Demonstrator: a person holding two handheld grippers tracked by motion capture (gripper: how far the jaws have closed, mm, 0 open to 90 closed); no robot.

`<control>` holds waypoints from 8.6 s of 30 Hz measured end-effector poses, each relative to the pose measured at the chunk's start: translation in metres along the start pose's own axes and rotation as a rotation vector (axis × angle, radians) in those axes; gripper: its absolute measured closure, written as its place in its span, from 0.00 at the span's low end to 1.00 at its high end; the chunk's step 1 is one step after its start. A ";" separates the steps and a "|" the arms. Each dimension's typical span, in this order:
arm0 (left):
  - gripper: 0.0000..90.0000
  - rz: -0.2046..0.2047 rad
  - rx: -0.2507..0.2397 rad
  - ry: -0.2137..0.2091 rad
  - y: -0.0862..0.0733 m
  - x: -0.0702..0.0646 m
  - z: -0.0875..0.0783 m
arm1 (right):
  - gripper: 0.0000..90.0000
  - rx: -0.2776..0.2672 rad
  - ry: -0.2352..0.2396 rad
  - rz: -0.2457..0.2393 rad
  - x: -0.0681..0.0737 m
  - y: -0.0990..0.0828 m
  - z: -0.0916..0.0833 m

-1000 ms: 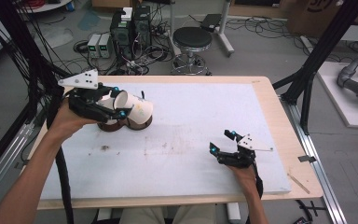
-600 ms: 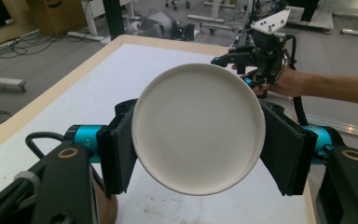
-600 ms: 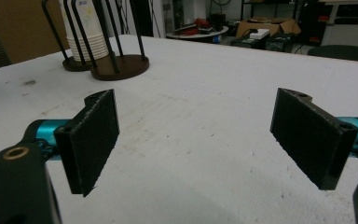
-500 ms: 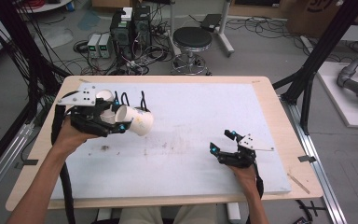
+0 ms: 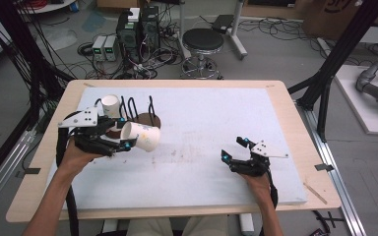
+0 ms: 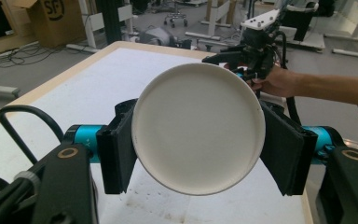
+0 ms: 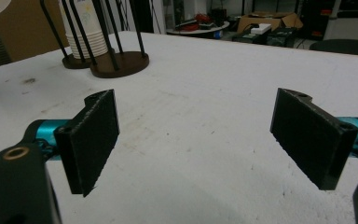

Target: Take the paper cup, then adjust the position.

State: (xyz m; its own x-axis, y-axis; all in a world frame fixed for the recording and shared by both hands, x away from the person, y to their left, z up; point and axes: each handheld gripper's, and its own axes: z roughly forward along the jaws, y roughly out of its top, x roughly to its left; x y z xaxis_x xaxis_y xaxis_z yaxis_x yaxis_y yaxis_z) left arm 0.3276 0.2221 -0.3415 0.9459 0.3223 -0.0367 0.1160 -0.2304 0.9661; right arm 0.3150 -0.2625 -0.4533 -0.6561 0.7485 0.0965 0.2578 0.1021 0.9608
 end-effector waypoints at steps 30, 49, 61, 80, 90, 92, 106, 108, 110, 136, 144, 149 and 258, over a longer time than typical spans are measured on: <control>0.38 -0.019 -0.018 0.011 -0.006 0.006 -0.004 | 0.17 -0.006 -0.004 -0.012 0.001 0.000 0.000; 0.38 -0.017 -0.011 -0.005 -0.007 0.007 0.002 | 0.17 -0.006 0.059 -0.006 0.000 0.007 -0.001; 0.38 -0.015 -0.023 -0.042 -0.005 0.003 0.013 | 0.17 0.009 0.189 -0.063 0.013 0.037 0.007; 0.38 -0.036 -0.084 -0.079 -0.005 -0.001 0.023 | 0.17 0.011 0.382 -0.141 0.033 0.084 0.018; 0.38 -0.035 -0.101 -0.089 -0.004 -0.005 0.032 | 0.17 0.005 0.460 -0.177 0.044 0.108 0.025; 0.38 -0.037 -0.108 -0.092 -0.004 -0.006 0.034 | 0.17 0.005 0.474 -0.186 0.046 0.111 0.027; 0.38 -0.050 -0.124 -0.131 -0.008 -0.011 0.046 | 0.17 0.020 0.557 -0.220 0.059 0.132 0.042; 0.38 -0.054 -0.132 -0.138 -0.009 -0.011 0.048 | 0.17 0.028 0.572 -0.227 0.061 0.133 0.046; 0.38 -0.049 -0.131 -0.141 -0.009 -0.011 0.049 | 0.17 0.031 0.590 -0.231 0.065 0.135 0.048; 0.38 -0.037 -0.125 -0.180 -0.006 -0.018 0.056 | 0.17 0.061 0.720 -0.259 0.091 0.142 0.076; 0.38 -0.029 -0.133 -0.187 -0.002 -0.020 0.054 | 0.18 0.066 0.748 -0.253 0.096 0.138 0.082; 0.38 -0.028 -0.138 -0.188 0.000 -0.021 0.054 | 0.18 0.079 0.773 -0.252 0.100 0.134 0.086; 0.02 0.023 0.146 -0.106 0.014 -0.014 0.018 | 0.34 0.158 0.783 -0.275 0.092 0.133 0.079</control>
State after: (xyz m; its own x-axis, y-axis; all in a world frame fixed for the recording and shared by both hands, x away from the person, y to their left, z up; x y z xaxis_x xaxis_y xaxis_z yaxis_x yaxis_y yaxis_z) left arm 0.3213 0.1974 -0.3325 0.9745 0.2187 -0.0496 0.1298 -0.3698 0.9200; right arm 0.3448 -0.1289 -0.3375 -0.9971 0.0197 0.0730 0.0753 0.3481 0.9344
